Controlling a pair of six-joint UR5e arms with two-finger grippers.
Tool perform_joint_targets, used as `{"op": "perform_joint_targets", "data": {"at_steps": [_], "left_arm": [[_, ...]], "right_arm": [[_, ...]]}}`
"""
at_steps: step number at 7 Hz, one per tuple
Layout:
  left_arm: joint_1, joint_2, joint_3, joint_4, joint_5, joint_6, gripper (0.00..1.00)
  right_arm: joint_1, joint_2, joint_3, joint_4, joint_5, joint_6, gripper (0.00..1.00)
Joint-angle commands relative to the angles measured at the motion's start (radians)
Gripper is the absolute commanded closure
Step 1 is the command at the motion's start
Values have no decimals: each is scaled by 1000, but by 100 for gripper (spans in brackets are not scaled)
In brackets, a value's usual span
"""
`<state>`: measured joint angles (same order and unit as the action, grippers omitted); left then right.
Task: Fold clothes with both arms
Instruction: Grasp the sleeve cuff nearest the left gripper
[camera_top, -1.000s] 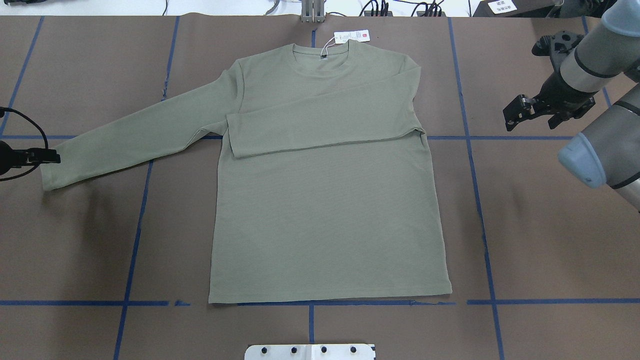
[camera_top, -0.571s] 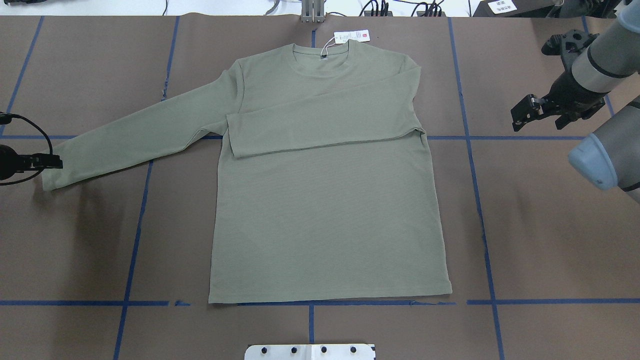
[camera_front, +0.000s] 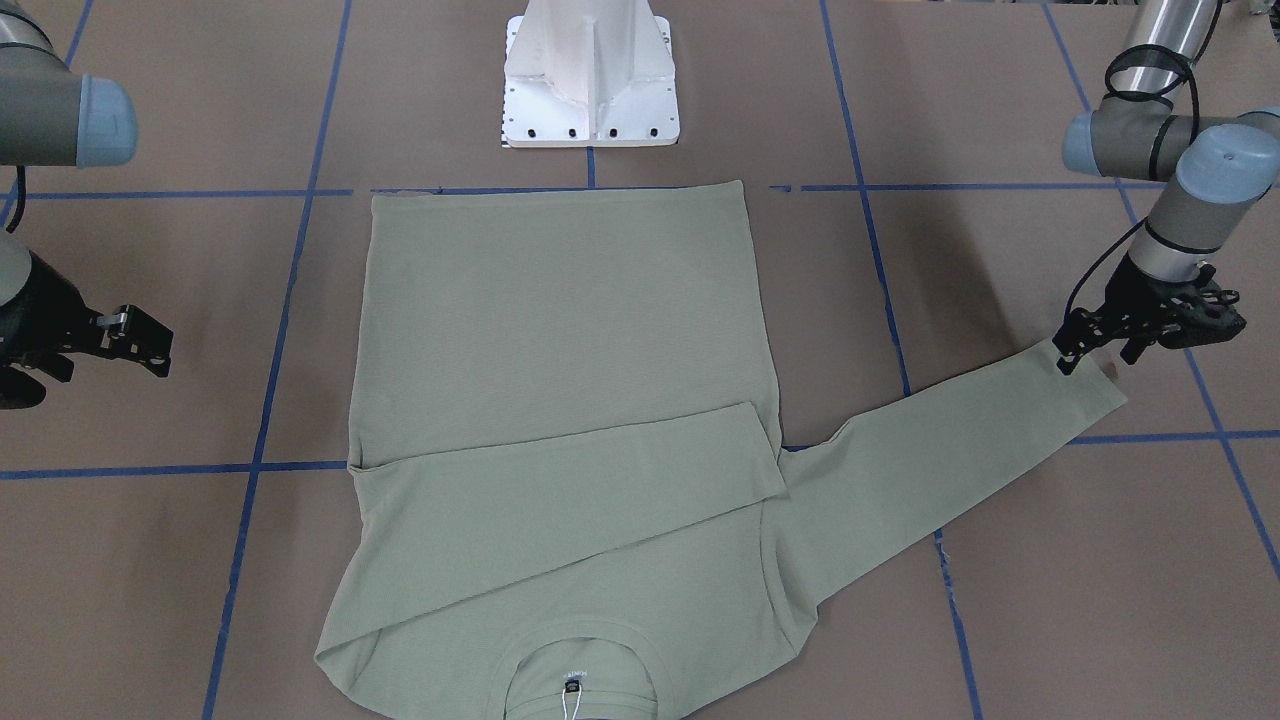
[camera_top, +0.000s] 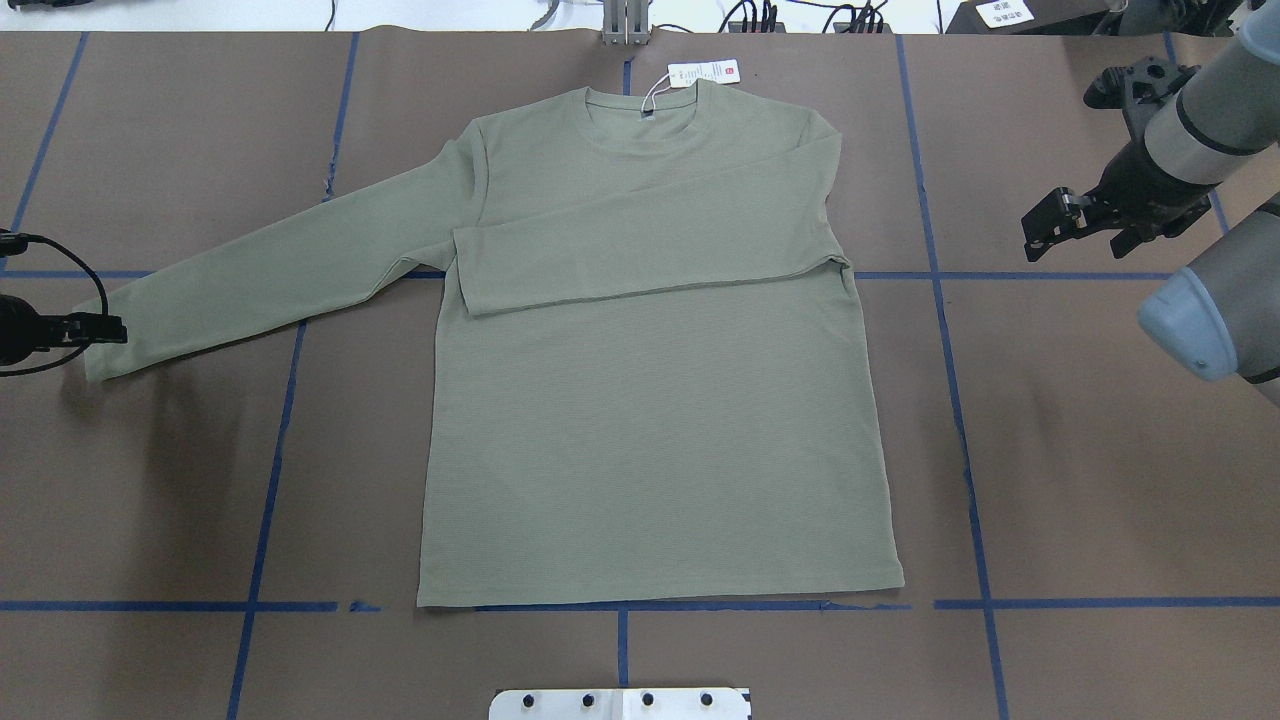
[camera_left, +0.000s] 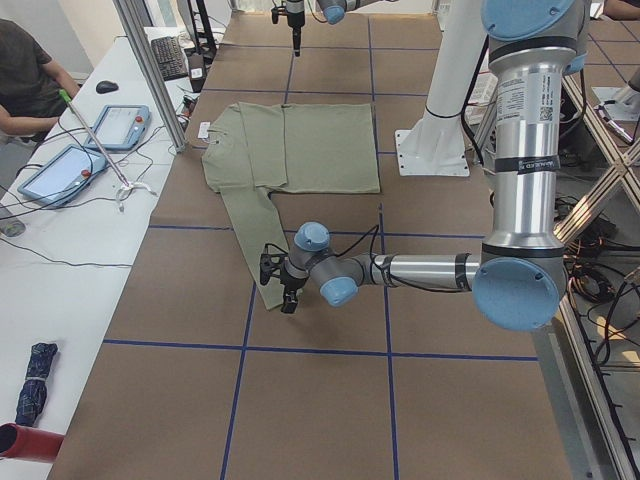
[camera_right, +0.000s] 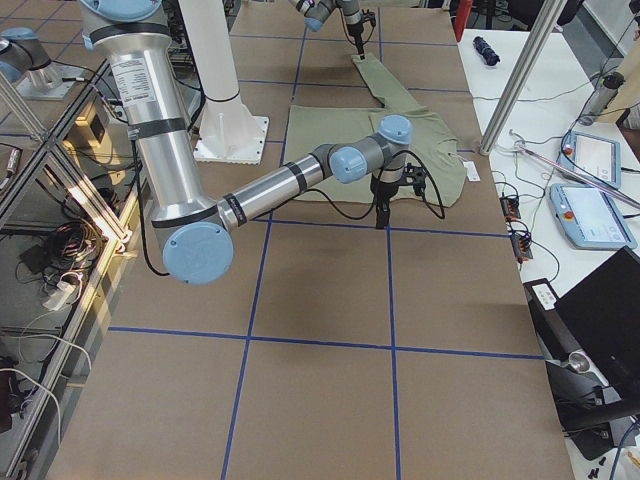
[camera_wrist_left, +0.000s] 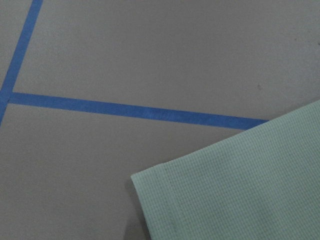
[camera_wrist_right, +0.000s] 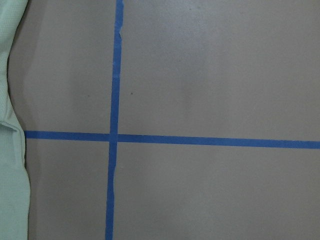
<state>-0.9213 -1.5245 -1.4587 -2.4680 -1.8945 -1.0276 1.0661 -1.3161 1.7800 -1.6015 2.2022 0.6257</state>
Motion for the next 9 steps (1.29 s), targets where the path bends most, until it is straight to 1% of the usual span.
{"op": "perform_joint_targets", "data": {"at_steps": [1,2,3,4,5,7,8,9], "left_arm": [[5,1,11,0,0,-2,1],[7,1,11,-2,-2,-17,18],[7,1,0,-2,-3,-61,32],[6,1,-3,-2,-5,-68,48],[7,1,-8,-5,-8,-68,68],[6,0,-12,-3,-11,-69,97],[6,0,-35,6,-12,-72,100],[6,0,-49,9,-12,-72,100]], "right_arm": [[0,0,1,0,-1,2,0],[0,0,1,0,1,2,0],[0,0,7,-2,1,2,0],[2,0,10,-5,1,2,0],[2,0,9,-5,1,2,0],[3,0,9,-5,1,2,0],[3,0,7,-5,-1,2,0],[5,0,7,-5,-1,2,0]]}}
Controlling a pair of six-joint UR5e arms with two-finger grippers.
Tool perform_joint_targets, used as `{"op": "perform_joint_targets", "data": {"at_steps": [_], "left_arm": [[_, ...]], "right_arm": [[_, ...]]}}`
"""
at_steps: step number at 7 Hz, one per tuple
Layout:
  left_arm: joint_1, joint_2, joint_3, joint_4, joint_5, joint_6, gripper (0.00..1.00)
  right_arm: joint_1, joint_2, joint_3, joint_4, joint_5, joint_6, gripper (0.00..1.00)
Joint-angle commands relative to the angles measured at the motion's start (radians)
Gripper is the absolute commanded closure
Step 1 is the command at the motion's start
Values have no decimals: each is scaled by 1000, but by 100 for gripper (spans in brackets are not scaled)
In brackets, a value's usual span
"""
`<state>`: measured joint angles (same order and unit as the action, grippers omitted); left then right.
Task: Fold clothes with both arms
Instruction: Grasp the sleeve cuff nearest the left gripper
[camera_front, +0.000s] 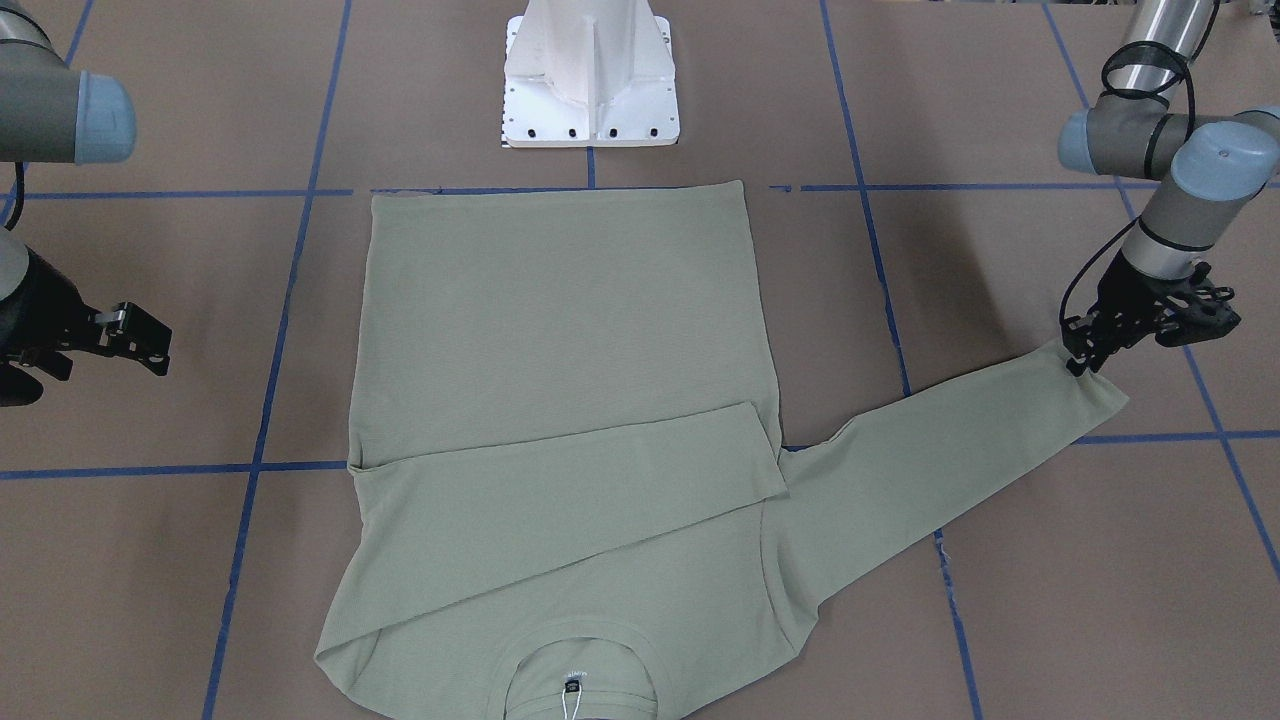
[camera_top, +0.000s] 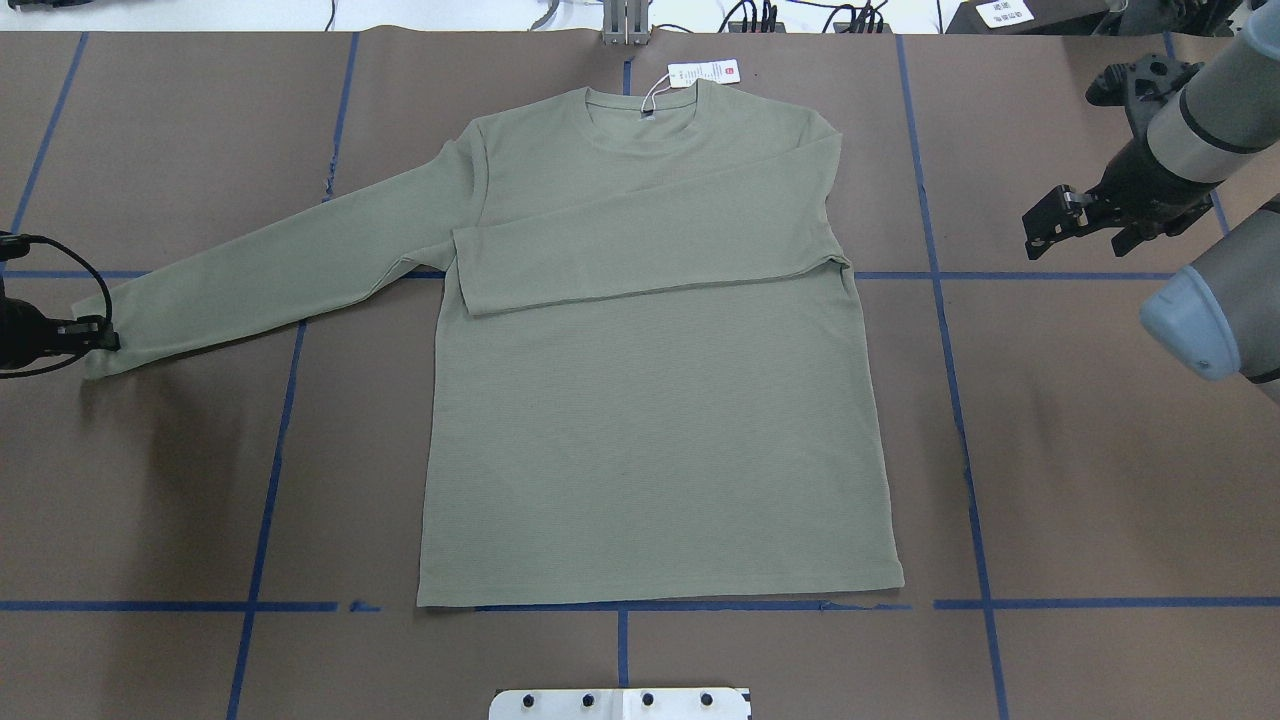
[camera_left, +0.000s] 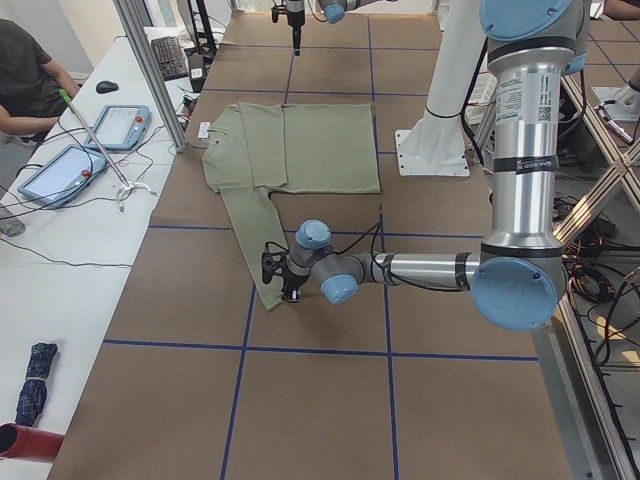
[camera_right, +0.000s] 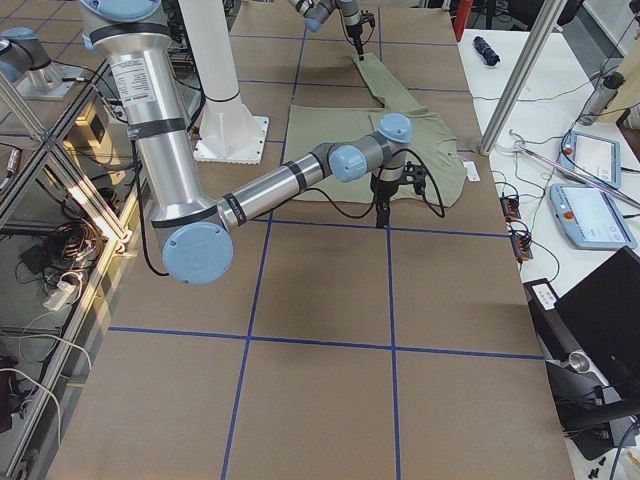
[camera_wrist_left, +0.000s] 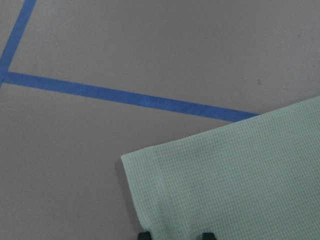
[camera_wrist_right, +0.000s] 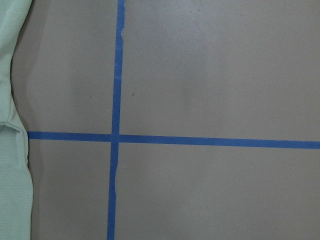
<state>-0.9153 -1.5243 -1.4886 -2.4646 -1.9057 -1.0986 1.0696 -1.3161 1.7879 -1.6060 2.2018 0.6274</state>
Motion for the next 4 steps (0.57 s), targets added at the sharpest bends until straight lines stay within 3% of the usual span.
{"op": "perform_joint_targets", "data": {"at_steps": [1,4], "left_arm": [[0,0,-33,9,-1,-1,100],[-5,-49,-198,195,-64,6,100]], "right_arm": [[1,0,-2,0,-1,0,0],[30,-43,8,5,4,-9,0]]}}
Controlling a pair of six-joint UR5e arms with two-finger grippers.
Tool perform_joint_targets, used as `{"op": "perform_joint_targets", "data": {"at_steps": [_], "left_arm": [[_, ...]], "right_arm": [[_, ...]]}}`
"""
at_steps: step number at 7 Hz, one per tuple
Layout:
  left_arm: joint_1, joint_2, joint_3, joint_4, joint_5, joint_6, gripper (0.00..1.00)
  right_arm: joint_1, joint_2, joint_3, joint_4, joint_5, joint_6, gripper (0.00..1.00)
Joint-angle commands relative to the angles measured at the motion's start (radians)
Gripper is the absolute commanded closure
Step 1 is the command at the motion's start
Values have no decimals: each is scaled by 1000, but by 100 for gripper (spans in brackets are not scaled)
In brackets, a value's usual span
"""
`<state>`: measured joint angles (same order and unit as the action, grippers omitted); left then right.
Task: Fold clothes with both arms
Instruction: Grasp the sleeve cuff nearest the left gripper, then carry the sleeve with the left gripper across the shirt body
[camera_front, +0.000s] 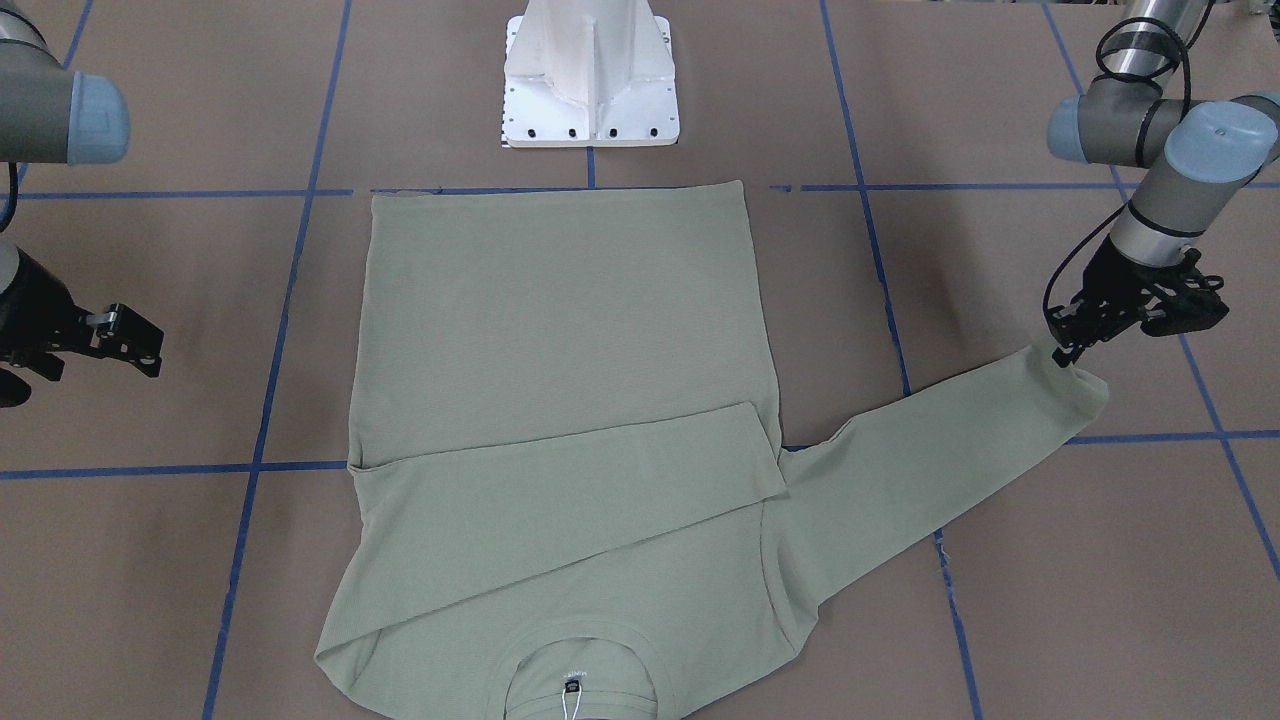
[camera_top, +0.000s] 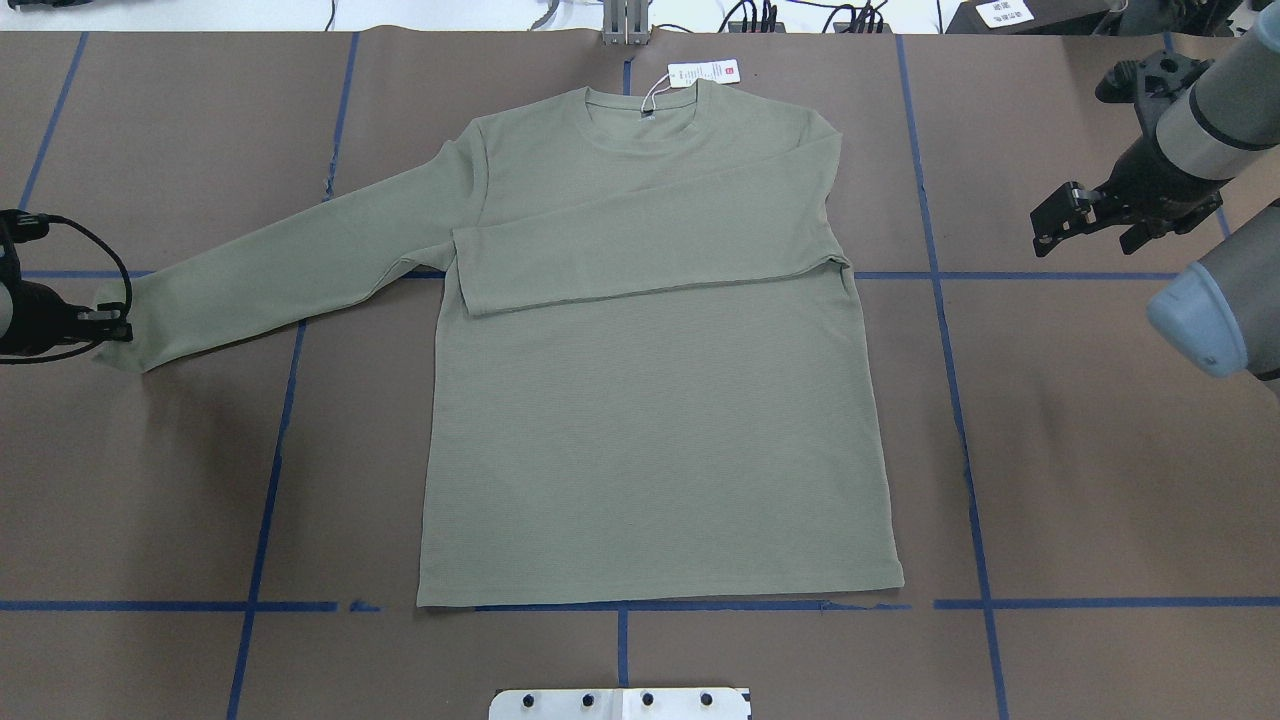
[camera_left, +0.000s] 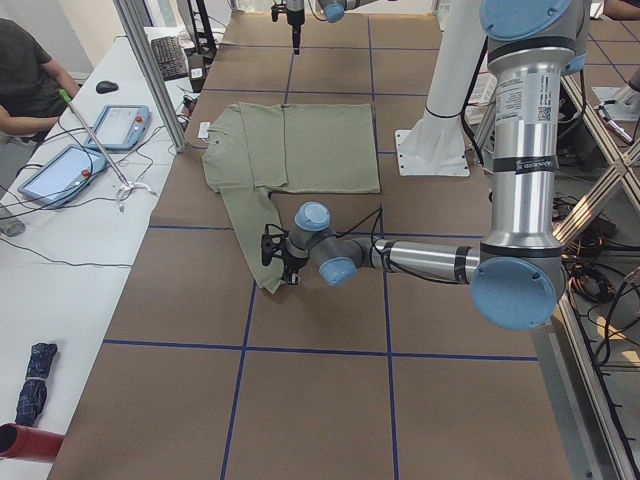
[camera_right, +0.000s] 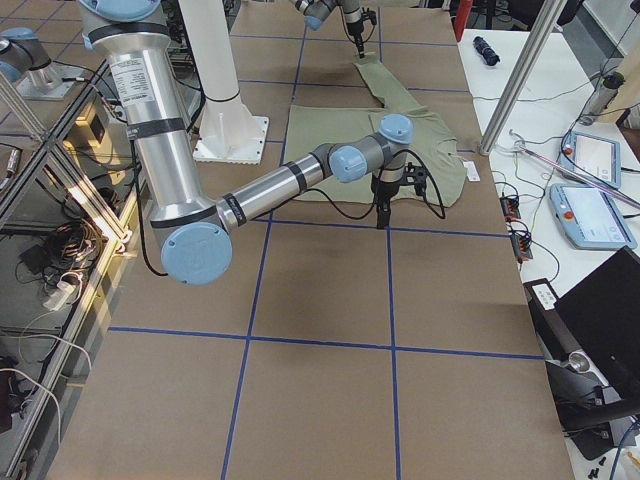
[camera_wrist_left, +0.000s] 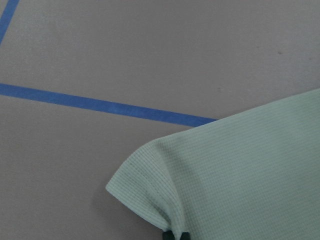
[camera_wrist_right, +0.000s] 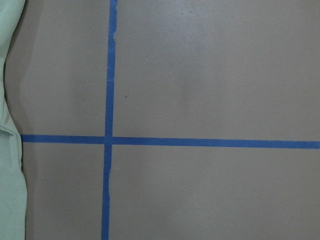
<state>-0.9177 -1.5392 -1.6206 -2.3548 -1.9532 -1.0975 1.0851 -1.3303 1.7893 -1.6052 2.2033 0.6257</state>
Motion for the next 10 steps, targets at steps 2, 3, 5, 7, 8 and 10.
{"op": "perform_joint_targets", "data": {"at_steps": [2,3,5,7,8,10], "left_arm": [[-6,-262,-70,313,-12,13,100],[-6,-407,-64,477,-9,13,100],[-3,-617,-71,598,-7,11,100],[61,-830,-12,597,29,7,100],[182,-923,39,600,121,-5,100],[305,-1169,271,582,163,-200,100]], "right_arm": [[33,-87,45,5,1,-24,0],[39,-120,64,5,1,-24,0],[61,-203,75,57,-1,-50,0],[85,-250,73,99,4,-53,0],[91,-250,73,99,10,-46,0],[95,-247,71,99,10,-41,0]]}}
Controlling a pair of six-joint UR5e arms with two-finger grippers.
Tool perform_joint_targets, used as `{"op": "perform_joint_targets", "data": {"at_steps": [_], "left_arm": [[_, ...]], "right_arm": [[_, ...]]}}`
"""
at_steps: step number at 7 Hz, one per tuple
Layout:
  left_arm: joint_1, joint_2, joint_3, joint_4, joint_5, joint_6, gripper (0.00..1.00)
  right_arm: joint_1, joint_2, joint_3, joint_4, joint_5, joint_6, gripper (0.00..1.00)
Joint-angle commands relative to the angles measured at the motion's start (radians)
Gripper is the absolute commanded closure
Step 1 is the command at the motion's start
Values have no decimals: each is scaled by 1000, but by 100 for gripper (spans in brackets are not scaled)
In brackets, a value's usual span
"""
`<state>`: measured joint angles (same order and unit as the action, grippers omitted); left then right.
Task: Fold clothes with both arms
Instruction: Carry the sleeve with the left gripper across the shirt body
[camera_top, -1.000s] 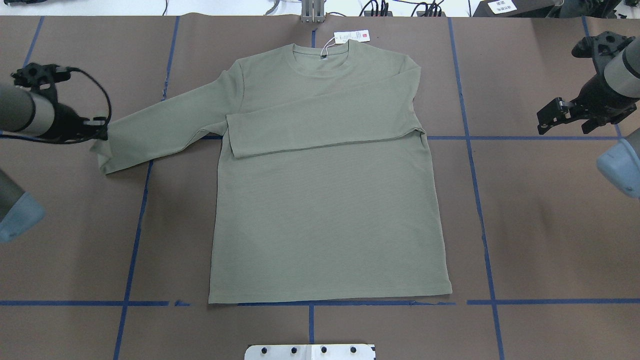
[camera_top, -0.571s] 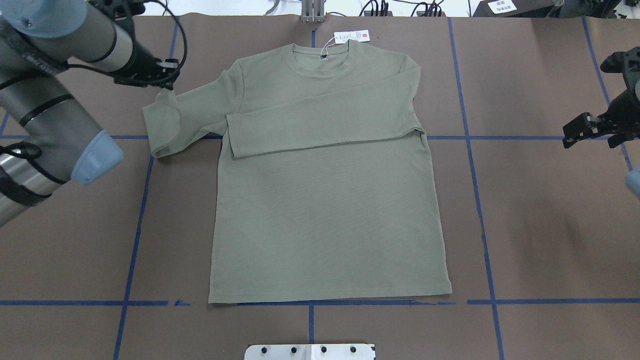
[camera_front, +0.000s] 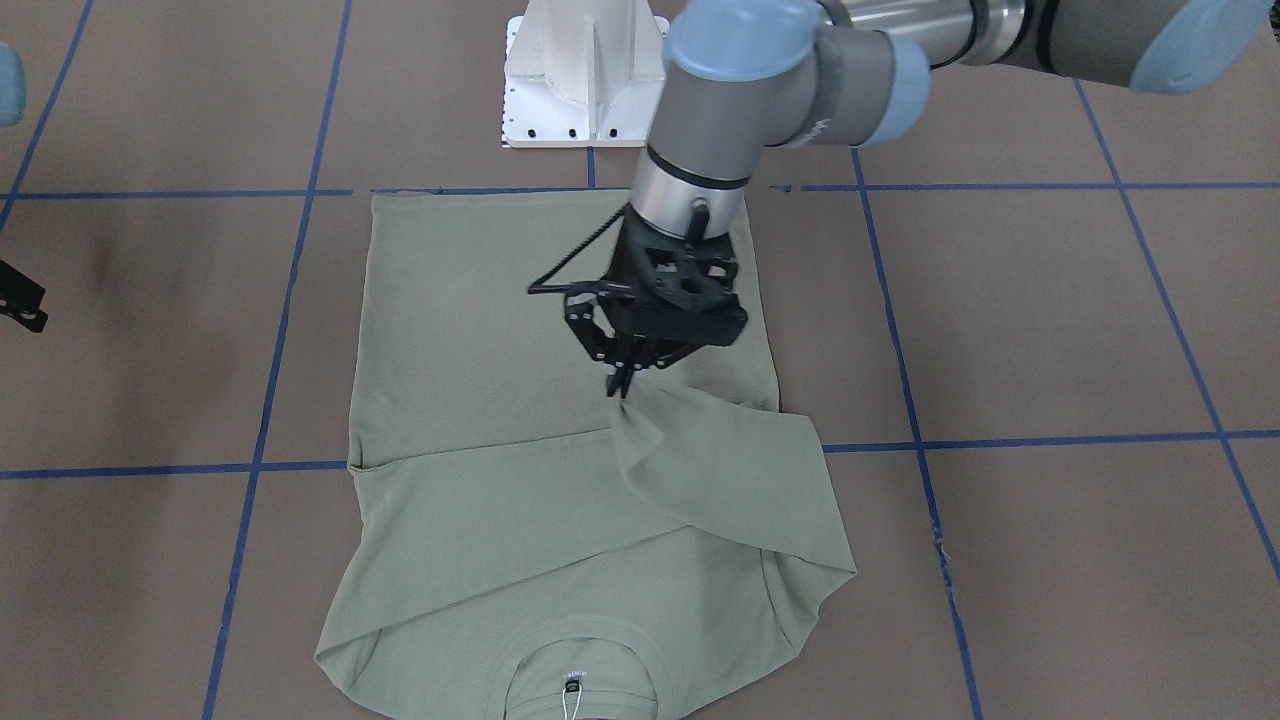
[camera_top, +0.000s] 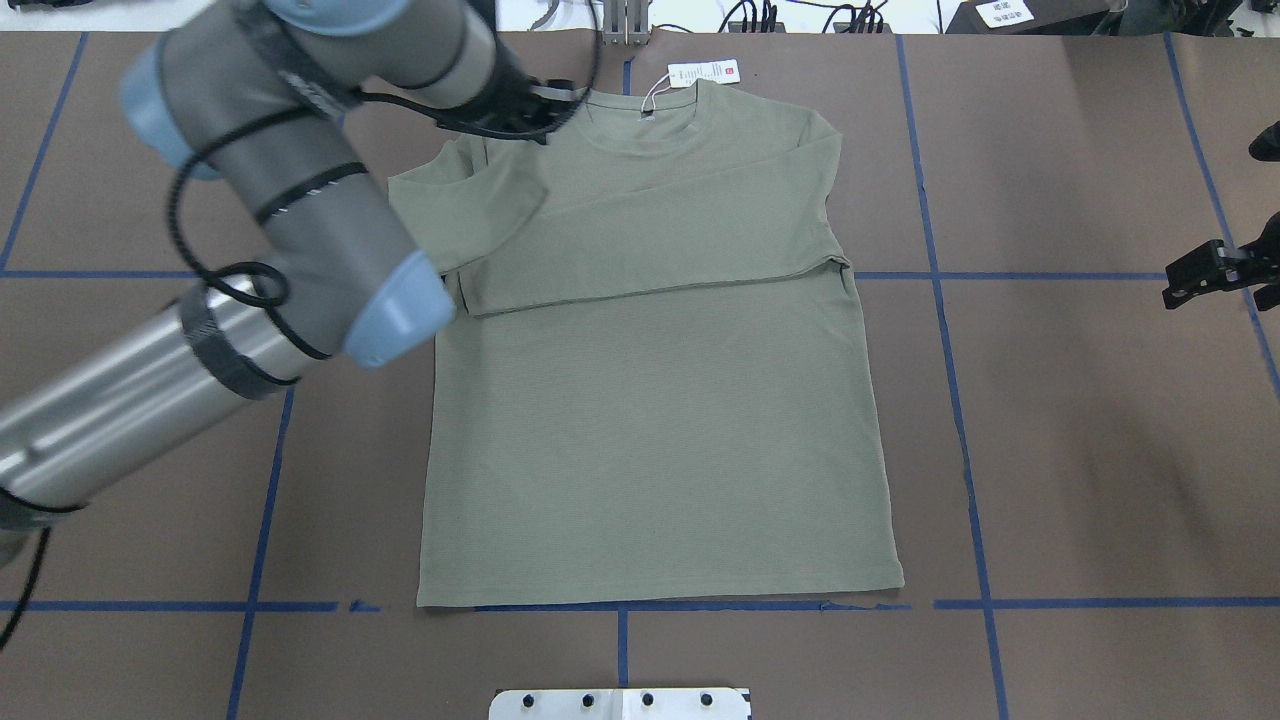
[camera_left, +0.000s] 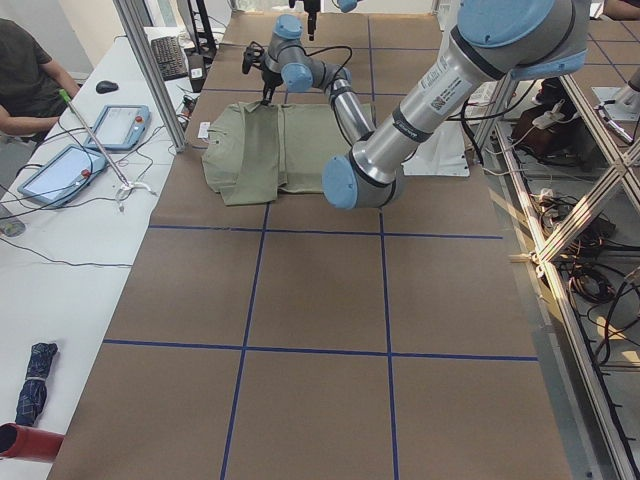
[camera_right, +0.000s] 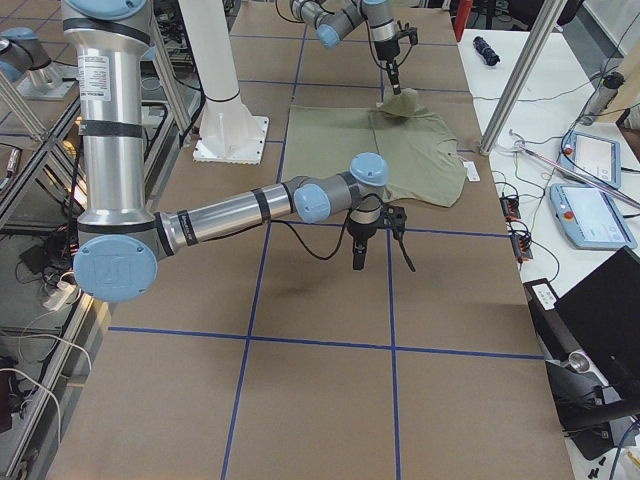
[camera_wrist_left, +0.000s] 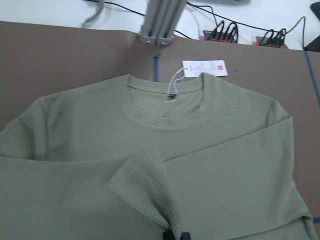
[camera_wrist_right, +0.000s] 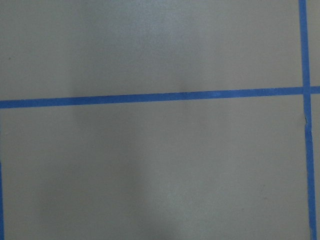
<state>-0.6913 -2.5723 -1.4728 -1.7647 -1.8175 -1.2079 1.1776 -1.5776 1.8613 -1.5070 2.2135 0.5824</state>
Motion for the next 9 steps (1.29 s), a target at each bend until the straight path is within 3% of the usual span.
{"op": "perform_joint_targets", "data": {"at_steps": [1,2,5,6,9], "left_arm": [[123,-146,190,-92,82,-145,100],[133,-155,280,-193,101,-177,100],[176,-169,325,-216,106,-247,100],[238,-218,383,-219,171,-255,1],[268,-198,388,-337,213,-181,0]], "right_arm": [[2,2,-2,1,-1,4,0],[2,4,-5,1,-3,4,0],[1,11,-7,1,-3,11,0],[0,21,-10,1,-3,14,0],[-1,31,1,5,3,43,0]]}}
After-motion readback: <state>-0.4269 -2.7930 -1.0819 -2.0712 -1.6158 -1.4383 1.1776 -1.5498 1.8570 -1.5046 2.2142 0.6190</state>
